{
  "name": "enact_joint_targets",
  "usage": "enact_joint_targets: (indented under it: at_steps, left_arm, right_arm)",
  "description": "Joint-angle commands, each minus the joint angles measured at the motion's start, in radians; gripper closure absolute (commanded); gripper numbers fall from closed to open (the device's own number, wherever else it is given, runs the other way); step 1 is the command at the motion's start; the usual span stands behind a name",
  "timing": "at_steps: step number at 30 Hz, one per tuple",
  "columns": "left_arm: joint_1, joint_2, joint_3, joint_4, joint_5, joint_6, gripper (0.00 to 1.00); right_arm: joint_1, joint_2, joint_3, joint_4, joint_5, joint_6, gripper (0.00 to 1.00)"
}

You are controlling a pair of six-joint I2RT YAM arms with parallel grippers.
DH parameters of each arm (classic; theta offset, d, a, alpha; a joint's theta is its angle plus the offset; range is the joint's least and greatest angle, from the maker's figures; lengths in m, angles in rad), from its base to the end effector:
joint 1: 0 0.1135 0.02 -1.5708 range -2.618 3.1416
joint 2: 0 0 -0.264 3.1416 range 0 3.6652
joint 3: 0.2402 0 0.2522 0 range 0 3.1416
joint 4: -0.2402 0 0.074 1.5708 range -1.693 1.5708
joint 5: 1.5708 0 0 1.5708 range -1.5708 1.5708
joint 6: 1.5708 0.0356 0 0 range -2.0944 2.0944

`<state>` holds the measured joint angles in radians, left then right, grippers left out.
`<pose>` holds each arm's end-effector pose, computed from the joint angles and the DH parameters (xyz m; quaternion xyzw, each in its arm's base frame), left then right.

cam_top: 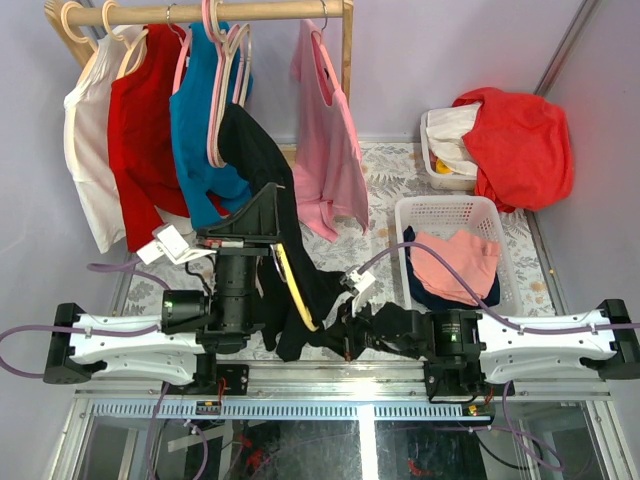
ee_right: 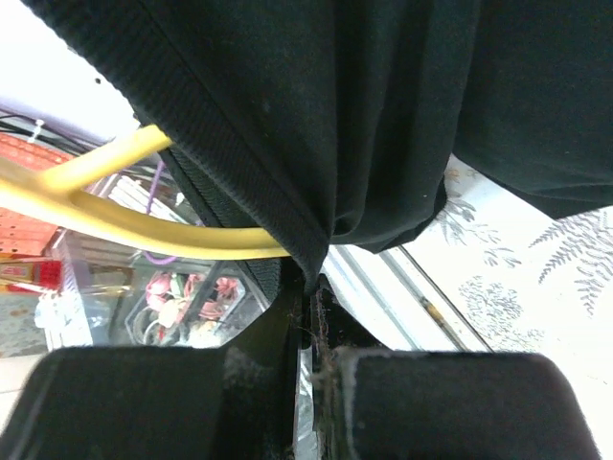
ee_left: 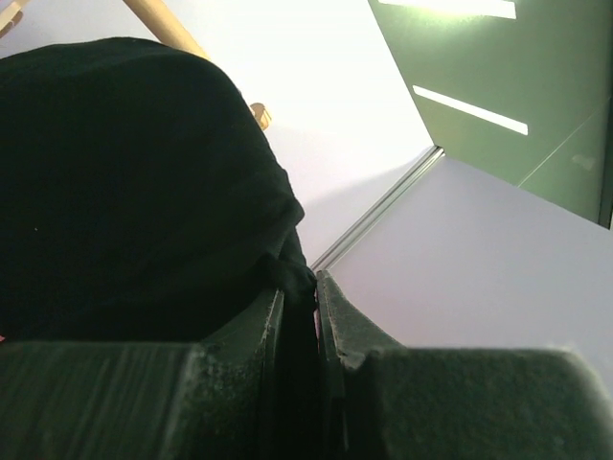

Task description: Place the t-shirt on the hanger

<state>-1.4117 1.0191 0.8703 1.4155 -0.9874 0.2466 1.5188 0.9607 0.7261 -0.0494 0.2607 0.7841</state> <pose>0.0548 -0.1541 0.4507 -0.2181 0.4355 -0.4189 0.7664 0.0209 0.2242 0.3009 -0.2121 0.7684 0.5009 0.3372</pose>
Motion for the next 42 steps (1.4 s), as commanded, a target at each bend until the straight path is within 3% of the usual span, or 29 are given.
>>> enact_joint_targets:
  at_steps: [1,5,11,19,25,31,35,39,42]
  left_arm:
    - [0.016,0.01,0.016,-0.062,0.095,0.055,1.0]
    - [0.015,0.014,0.072,-0.292,0.006,-0.001,1.0]
    - [0.016,0.054,0.173,-0.632,-0.071,-0.038,1.0]
    - [0.014,0.006,0.206,-0.911,-0.137,-0.174,1.0]
    - [0.015,-0.045,0.208,-1.098,-0.156,-0.403,1.0]
    - [0.014,-0.106,0.19,-1.352,-0.24,-0.705,1.0]
    - [0.014,-0.17,0.132,-1.432,-0.271,-0.858,1.0]
    - [0.015,-0.207,0.153,-1.691,-0.293,-1.131,1.0]
    - [0.016,-0.236,0.173,-1.797,-0.265,-1.28,1.0]
  right_arm:
    - [0.045,0.031,0.112,-0.22,0.031,-0.017,1.0]
    - [0.044,0.101,0.169,-0.311,0.125,-0.023,1.0]
    - [0.045,0.156,0.294,-0.335,0.139,-0.091,1.0]
    - [0.045,0.092,0.405,-0.36,0.307,-0.16,1.0]
    - [0.045,0.02,0.41,-0.201,0.399,-0.28,1.0]
    - [0.044,0.014,0.426,-0.046,0.328,-0.417,0.98]
    - [0.045,0.062,0.465,-0.07,0.276,-0.448,0.98]
    - [0.045,0.111,0.507,-0.151,0.174,-0.441,0.98]
    - [0.044,0.129,0.511,-0.214,0.127,-0.404,0.97]
